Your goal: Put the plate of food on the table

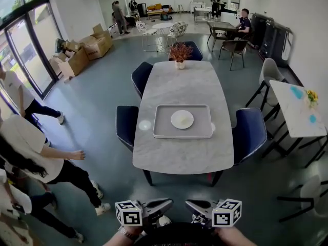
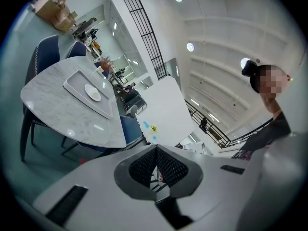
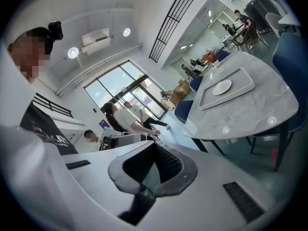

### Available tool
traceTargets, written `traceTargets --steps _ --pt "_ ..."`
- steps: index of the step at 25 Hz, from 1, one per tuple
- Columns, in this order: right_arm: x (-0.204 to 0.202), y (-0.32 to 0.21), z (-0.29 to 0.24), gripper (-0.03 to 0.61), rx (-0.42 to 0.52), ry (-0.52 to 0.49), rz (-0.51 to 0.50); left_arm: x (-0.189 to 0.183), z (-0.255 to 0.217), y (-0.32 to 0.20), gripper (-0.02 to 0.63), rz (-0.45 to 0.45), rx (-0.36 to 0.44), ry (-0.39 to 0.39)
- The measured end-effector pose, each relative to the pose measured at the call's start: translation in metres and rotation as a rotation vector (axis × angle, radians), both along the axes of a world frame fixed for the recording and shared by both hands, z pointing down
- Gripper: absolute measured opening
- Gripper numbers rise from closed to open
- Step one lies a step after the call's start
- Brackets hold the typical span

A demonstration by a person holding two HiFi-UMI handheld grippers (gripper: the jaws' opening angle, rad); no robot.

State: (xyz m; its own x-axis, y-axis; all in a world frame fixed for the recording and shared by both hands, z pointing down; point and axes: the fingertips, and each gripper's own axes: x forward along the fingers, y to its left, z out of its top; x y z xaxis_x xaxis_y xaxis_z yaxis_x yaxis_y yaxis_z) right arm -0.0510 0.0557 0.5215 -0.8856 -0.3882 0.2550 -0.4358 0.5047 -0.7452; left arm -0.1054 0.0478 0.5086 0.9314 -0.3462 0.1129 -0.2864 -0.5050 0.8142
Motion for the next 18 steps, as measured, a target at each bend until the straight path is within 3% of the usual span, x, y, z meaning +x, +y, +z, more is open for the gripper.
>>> traceTargets --steps 18 --pt "0.0081 0.0021 -0.0010 0.011 0.005 0.014 0.003 0.0078 0.0002 -0.0005 0.008 0.009 0.006 0.011"
